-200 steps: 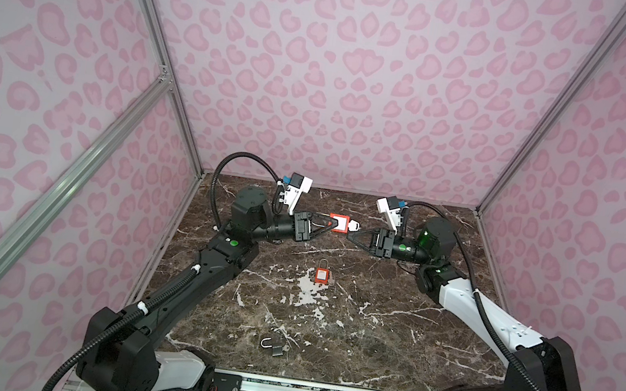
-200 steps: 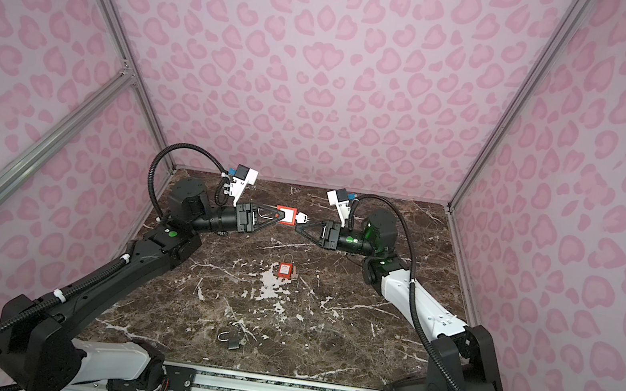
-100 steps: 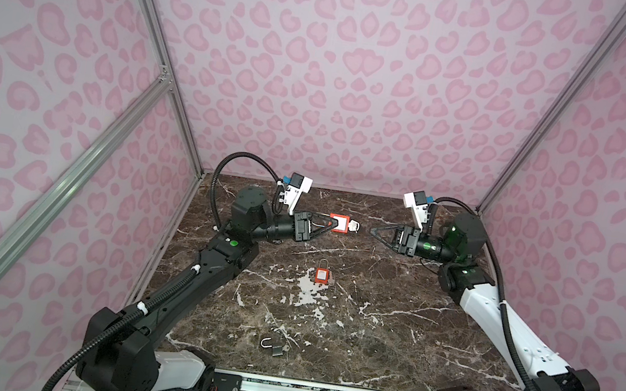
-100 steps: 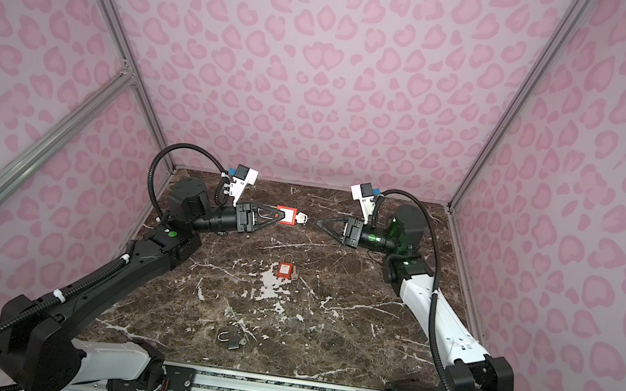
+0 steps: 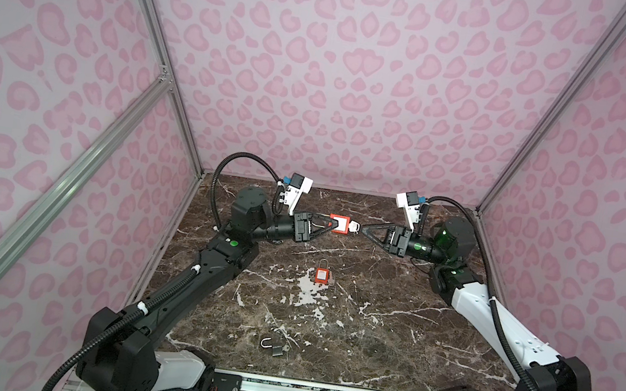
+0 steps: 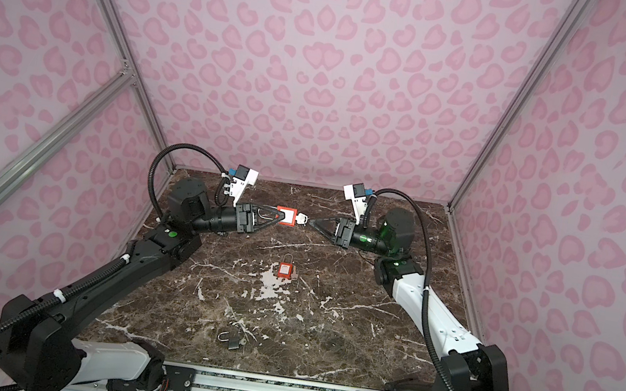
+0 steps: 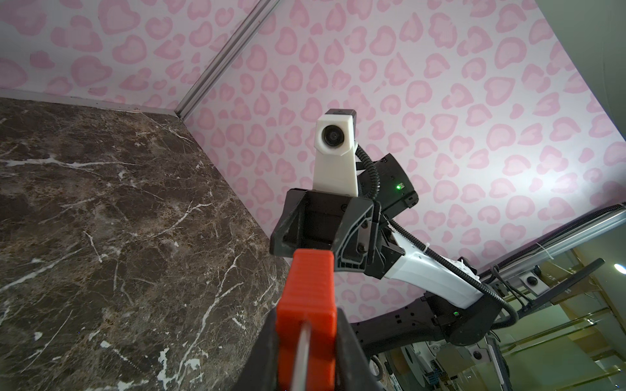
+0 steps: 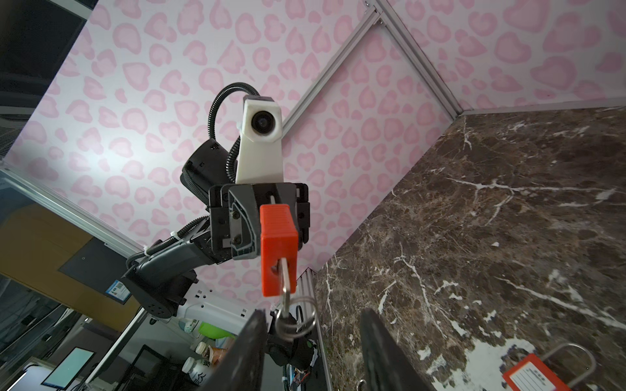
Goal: Lock with the key
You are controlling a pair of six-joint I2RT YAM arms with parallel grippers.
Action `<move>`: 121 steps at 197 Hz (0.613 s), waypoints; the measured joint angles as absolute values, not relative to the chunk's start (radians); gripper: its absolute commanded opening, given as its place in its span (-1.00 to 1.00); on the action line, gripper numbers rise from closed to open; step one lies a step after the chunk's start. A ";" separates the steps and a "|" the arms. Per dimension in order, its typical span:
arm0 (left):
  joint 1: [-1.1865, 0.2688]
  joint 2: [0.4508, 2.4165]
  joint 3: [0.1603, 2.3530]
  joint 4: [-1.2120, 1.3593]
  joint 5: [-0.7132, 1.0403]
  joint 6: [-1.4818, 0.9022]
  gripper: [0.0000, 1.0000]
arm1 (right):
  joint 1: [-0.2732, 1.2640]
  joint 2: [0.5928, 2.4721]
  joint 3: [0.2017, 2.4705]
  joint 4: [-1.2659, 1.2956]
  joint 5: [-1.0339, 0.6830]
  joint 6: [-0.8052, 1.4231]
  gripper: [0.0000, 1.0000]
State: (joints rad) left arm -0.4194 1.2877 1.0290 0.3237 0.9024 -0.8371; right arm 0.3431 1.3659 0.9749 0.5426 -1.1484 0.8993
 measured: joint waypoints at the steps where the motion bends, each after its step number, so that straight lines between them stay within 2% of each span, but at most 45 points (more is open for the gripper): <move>1: -0.419 1.288 1.029 0.324 0.902 -0.837 -0.93 | 0.345 1.368 0.976 0.547 -1.148 0.903 -0.12; 57: -0.420 1.288 1.029 0.324 0.908 -0.838 -0.93 | 0.381 1.393 1.003 0.583 -1.137 0.936 -0.32; 121: -0.420 1.288 1.029 0.324 0.908 -0.838 -0.93 | 0.388 1.397 1.005 0.579 -1.132 0.949 -0.66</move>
State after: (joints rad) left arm -0.4198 1.2877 1.0290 0.3244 0.9081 -0.8375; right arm 0.3882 1.3968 1.0046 0.5789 -1.1324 0.9493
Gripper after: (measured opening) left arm 0.225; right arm 0.193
